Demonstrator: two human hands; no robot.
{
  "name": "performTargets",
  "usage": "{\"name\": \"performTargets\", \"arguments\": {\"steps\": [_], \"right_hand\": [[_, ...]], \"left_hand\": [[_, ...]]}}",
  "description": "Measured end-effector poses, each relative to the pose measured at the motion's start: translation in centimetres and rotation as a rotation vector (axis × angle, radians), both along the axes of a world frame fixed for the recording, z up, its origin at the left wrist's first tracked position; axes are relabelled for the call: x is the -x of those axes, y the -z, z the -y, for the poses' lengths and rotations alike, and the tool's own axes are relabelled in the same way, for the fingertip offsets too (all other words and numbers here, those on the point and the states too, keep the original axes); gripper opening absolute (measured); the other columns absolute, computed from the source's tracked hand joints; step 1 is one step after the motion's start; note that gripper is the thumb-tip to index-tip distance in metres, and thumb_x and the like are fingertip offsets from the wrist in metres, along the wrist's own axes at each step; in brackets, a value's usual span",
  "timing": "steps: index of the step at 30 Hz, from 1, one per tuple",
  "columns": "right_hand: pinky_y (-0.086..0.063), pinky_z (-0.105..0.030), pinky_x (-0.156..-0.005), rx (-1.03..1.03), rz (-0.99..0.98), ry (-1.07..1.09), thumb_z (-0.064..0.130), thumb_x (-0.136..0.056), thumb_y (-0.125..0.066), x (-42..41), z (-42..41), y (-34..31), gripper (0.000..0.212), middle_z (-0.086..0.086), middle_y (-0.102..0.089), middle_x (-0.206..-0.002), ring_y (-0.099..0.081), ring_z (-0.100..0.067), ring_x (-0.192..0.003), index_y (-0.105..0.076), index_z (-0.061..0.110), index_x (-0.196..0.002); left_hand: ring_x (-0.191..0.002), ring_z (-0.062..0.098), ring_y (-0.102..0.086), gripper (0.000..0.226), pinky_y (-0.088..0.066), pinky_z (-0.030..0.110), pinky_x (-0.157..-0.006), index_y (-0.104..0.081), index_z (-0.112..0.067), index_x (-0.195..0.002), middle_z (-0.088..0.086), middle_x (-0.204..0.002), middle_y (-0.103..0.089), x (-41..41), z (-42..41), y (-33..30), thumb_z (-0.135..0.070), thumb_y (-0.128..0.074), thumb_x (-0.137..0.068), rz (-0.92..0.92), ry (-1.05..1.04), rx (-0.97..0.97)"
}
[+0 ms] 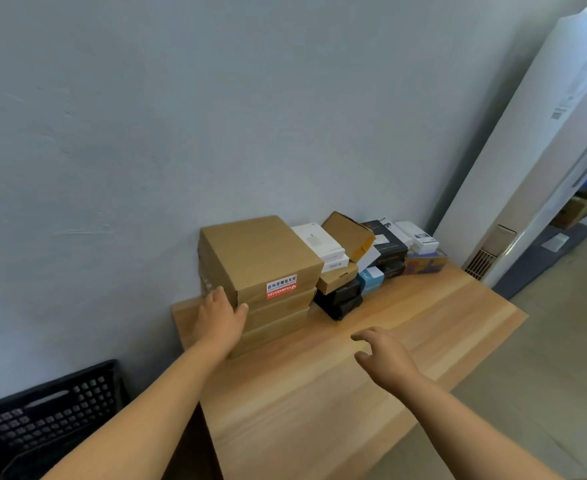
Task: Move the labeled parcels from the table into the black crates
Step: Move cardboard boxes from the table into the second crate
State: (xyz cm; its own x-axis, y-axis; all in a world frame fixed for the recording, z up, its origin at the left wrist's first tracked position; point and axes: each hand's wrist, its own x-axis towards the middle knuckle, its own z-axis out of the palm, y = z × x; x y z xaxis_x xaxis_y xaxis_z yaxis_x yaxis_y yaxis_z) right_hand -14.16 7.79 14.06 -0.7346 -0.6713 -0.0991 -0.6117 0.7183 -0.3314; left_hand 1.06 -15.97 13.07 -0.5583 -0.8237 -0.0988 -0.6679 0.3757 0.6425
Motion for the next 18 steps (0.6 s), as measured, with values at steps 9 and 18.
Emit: {"name": "performTargets", "arguments": {"steps": [9, 18], "right_hand": [[-0.035, -0.027, -0.107, -0.007, 0.000, -0.091, 0.021, -0.091, -0.057, 6.4, 5.6, 0.4, 0.045, 0.005, -0.044, -0.140, -0.039, -0.013, -0.130, -0.050, 0.023, -0.136], [-0.042, -0.036, -0.100, 0.178, 0.159, -0.086, 0.026, -0.089, -0.063, 10.2, 12.7, -0.6, 0.047, 0.001, -0.049, -0.133, -0.048, -0.019, -0.123, -0.044, 0.023, -0.132]], "left_hand": [[-0.127, 0.034, -0.045, 0.101, -0.040, 0.046, -0.103, -0.028, -0.007, -0.144, 0.012, -0.143, -0.042, 5.6, 5.6, 1.9, -0.065, -0.057, -0.066, -0.178, -0.234, -0.357], [-0.119, 0.028, -0.052, 0.068, -0.044, 0.040, -0.101, -0.038, -0.013, -0.138, 0.007, -0.135, -0.052, 6.3, 4.9, 1.0, -0.036, -0.069, -0.082, -0.283, -0.304, -0.448]]}}
